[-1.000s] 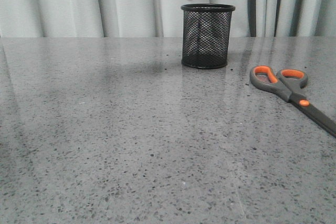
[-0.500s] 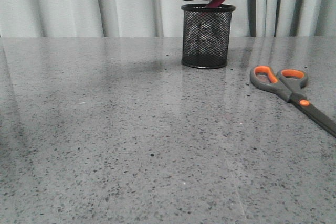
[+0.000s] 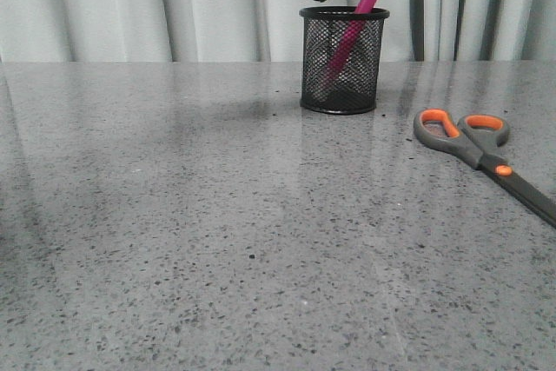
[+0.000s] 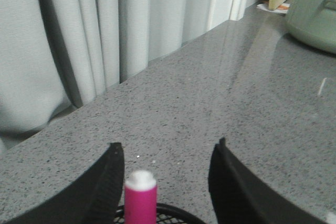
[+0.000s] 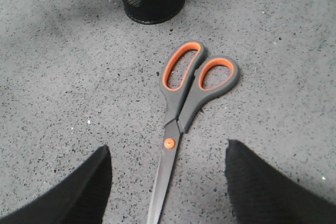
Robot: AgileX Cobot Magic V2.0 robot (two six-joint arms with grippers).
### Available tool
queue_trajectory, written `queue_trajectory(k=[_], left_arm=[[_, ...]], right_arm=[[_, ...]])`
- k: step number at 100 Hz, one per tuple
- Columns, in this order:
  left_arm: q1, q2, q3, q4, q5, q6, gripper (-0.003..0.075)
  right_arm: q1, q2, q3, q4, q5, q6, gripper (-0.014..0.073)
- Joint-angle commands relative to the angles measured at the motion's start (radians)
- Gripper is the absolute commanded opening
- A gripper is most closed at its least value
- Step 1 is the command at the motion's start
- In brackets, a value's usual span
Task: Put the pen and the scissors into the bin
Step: 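Lower the marker into the mesh cup and open the left gripper, then withdraw the left gripper upward away from the cup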
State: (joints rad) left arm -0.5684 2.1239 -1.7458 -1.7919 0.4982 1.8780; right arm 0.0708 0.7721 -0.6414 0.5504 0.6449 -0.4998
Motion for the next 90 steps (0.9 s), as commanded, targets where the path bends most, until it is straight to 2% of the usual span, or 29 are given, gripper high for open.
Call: queue_trajectory(k=[1,13,20,22,25,34,42,57,65,90], left_arm=[[0.024,-0.104,-0.034,-0.034,0.056,-0.040,0.0332],[0.060,-0.174,-0.034,0.111,0.068,-0.129,0.0204],[0.085,-0.221,-0.034,0.239,0.074,-0.249,0.0078],[0.093,-0.235,-0.034,0.291,0.087,-0.298,0.0019],[0.105,-0.254,-0.034,0.332,0.111,-0.336,-0.0018],[0.145,-0.308,-0.034,0.490,0.204,-0.421,-0.0020],[0.181,-0.355,-0.034,0.629,0.289,-0.561,-0.0020],[0.240,-0.463,0.041,0.813,0.320,-0.728,-0.0020],[0.286,-0.548,0.134,0.824,0.285,-0.813,-0.0020],[0.415,-0.883,0.567,0.803,0.066,-0.815,-0.0020]], right_arm=[[-0.005,0.002,-0.038,0.013,-0.059,-0.009,0.0421],[-0.005,0.002,-0.038,0.013,-0.081,-0.009,0.0421],[-0.005,0.002,-0.038,0.013,-0.088,-0.009,0.0421],[-0.005,0.002,-0.038,0.013,-0.088,-0.009,0.0421],[-0.005,0.002,-0.038,0.013,-0.090,-0.009,0.0421],[-0.005,0.002,-0.038,0.018,-0.090,-0.009,0.0421],[-0.005,0.002,-0.038,0.031,-0.092,-0.009,0.0421],[-0.005,0.002,-0.038,0.043,-0.112,-0.009,0.0421],[-0.005,0.002,-0.038,0.060,-0.114,-0.009,0.0421],[-0.005,0.002,-0.038,0.091,-0.112,-0.009,0.0421]])
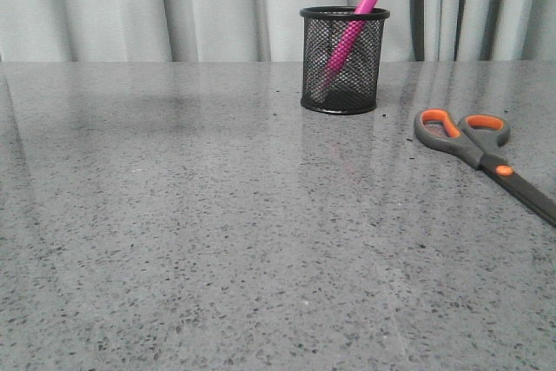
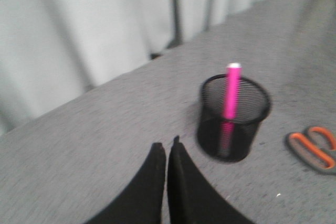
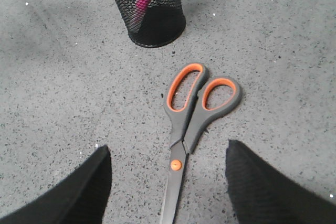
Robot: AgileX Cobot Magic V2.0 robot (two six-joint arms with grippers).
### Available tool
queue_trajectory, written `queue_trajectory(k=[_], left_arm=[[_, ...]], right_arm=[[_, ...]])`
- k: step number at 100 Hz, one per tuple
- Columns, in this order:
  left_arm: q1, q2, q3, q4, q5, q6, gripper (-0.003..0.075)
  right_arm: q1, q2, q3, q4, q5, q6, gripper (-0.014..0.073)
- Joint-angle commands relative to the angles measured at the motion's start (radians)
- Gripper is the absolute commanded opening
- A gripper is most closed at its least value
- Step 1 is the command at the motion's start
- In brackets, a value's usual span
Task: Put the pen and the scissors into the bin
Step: 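Withdraw the left gripper upward away from the cup, then lower the right gripper onto the scissors handles and close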
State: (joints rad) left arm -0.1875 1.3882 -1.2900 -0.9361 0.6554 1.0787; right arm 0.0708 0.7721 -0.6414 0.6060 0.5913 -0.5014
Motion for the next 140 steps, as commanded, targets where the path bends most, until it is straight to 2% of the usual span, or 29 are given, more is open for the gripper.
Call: queue_trajectory(k=[1,17,30,51,61,75,84,114,124,140], left_arm=[[0.038,-0.157,0.122,-0.052,-0.093,-0.015,-0.0020],[0.127,-0.371,0.348,-0.070,-0.156,-0.015,-0.0019],[0.157,-0.476,0.468,-0.078,-0.198,-0.015,-0.0019],[0.157,-0.539,0.551,-0.078,-0.188,-0.015,-0.0019],[0.157,-0.541,0.556,-0.029,-0.135,-0.015,-0.0019],[0.157,-0.541,0.556,0.019,-0.121,-0.015,-0.0019],[0.157,-0.541,0.556,0.021,-0.127,-0.015,-0.0019],[0.157,-0.543,0.556,0.015,-0.149,-0.015,-0.0019],[0.157,-0.543,0.556,0.012,-0.169,-0.015,-0.0019],[0.157,-0.543,0.556,0.012,-0.179,-0.015,-0.0019]], right_arm=[[-0.005,0.002,-0.038,0.035,-0.058,-0.007,0.0421],[-0.005,0.002,-0.038,0.049,-0.076,-0.007,0.0421],[-0.005,0.002,-0.038,0.049,-0.088,-0.007,0.0421],[-0.005,0.002,-0.038,0.051,-0.149,-0.007,0.0421],[-0.005,0.009,-0.038,0.056,-0.144,-0.007,0.0421],[-0.005,0.051,-0.048,0.054,-0.059,-0.020,0.0421],[-0.005,0.112,-0.088,0.045,0.029,-0.100,0.0421],[0.016,0.350,-0.321,-0.048,0.260,-0.032,0.0421],[0.067,0.416,-0.384,-0.139,0.281,0.047,0.0421],[0.190,0.514,-0.468,-0.466,0.328,0.325,0.0421]])
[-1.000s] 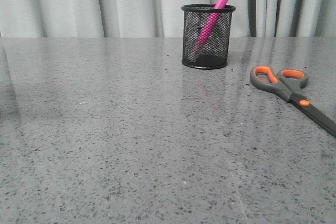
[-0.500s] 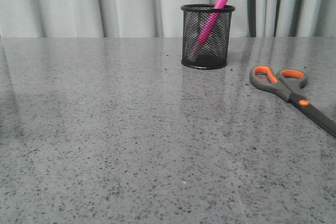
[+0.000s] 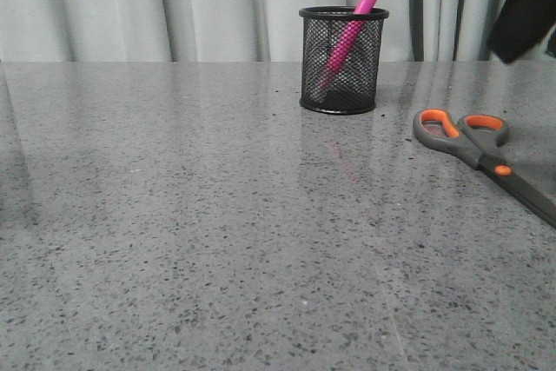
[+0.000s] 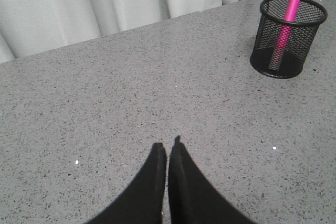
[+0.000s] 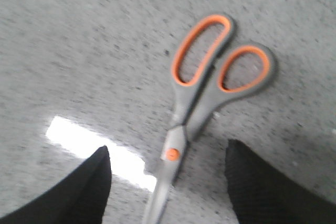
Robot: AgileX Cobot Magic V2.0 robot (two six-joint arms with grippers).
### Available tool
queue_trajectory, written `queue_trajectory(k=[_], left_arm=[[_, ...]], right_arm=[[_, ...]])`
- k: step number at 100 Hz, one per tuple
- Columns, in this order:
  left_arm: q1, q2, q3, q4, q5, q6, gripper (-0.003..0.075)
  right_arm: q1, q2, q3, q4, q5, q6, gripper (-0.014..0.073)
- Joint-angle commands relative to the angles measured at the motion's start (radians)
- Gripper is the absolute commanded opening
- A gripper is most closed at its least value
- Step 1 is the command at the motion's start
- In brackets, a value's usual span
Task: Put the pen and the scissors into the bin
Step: 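Lower the right gripper onto the scissors handles and close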
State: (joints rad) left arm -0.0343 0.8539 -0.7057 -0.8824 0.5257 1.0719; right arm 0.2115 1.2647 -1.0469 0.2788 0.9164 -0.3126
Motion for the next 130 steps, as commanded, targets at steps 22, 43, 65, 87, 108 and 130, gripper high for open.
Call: queue_trajectory(k=[22,43,65,87,108,130], left_arm=[[0.004,-0.009,-0.028,-0.045,-0.064,-0.008,-0.0019],[0.004,-0.009,-0.028,-0.062,-0.068,-0.008,-0.0019],[0.004,-0.009,-0.028,-0.064,-0.069,-0.008,-0.0019],[0.004,-0.009,-0.028,-0.064,-0.070,-0.008,-0.0019],[0.004,-0.009,-0.028,-0.066,-0.070,-0.008,-0.0019],[0.004,-0.009,-0.028,-0.066,-0.071,-0.008,-0.0019]], right_arm=[[0.127,0.136,-0.106,-0.279,0.006,0.333,0.0421],[0.127,0.203,-0.106,-0.273,-0.025,0.344,0.0421],[0.127,0.212,-0.106,-0.255,-0.067,0.351,0.0421],[0.128,0.255,-0.106,-0.252,-0.067,0.351,0.0421],[0.128,0.271,-0.106,-0.250,-0.076,0.354,0.0421],[0.128,0.279,-0.106,-0.250,-0.082,0.354,0.0421]])
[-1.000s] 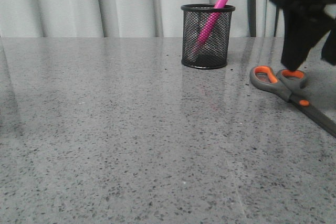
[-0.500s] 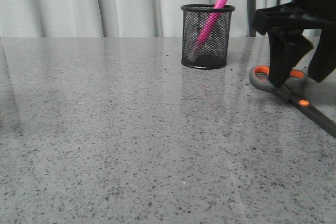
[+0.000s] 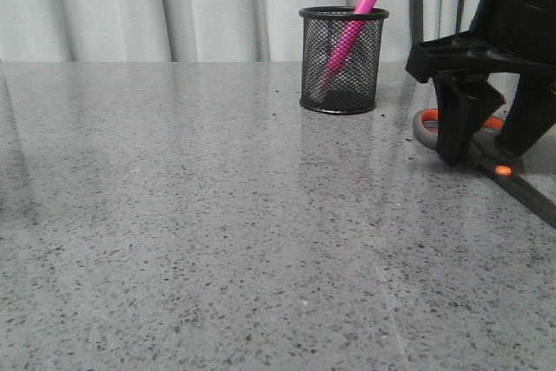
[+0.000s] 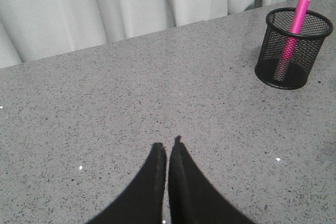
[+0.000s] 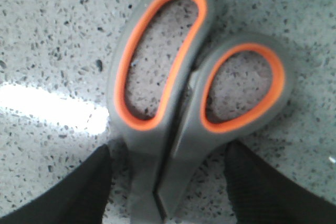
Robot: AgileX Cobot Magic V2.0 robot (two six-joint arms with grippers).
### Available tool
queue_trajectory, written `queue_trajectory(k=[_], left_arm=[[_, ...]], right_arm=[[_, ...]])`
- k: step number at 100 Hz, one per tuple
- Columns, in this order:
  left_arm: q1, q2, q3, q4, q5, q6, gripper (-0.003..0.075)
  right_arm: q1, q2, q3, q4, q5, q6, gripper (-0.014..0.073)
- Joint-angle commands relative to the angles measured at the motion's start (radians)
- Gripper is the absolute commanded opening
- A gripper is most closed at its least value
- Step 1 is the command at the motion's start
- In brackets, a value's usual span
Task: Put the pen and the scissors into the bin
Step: 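Lower the right gripper onto the scissors handles and close, then lift the scissors with the right gripper and carry them above the cup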
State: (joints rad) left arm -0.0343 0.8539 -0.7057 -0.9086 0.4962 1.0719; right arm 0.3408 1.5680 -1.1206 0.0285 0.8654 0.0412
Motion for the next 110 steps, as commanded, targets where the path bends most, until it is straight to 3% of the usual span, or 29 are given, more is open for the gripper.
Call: queue_trajectory(k=[1,12,31,52,75,87,110], left_arm=[[0.004,-0.009,-0.028,-0.040,-0.042,-0.008,-0.0019],[0.004,-0.009,-0.028,-0.040,-0.042,-0.008,-0.0019],[0.004,-0.009,-0.028,-0.040,-0.042,-0.008,-0.0019],[0.004,-0.009,-0.028,-0.040,-0.042,-0.008,-0.0019],[0.004,-0.009,-0.028,-0.040,-0.042,-0.008,-0.0019],[0.004,-0.009,-0.028,-0.040,-0.042,-0.008,-0.0019],[0.004,-0.009,-0.028,-0.048,-0.042,-0.008,-0.0019]], right_arm=[[-0.001,-0.022,-0.032,0.000,-0.031,0.000,0.0421],[-0.001,-0.013,-0.032,0.000,-0.024,0.000,0.0396],[-0.001,-0.013,-0.032,0.000,-0.004,0.000,0.0152],[-0.001,-0.016,-0.032,0.000,0.009,-0.022,-0.0050],[-0.001,-0.132,-0.032,0.000,-0.034,-0.032,-0.0071],[-0.001,-0.265,0.012,0.000,-0.173,-0.032,-0.0071],[-0.001,-0.399,0.130,0.007,-0.679,-0.032,-0.0071]])
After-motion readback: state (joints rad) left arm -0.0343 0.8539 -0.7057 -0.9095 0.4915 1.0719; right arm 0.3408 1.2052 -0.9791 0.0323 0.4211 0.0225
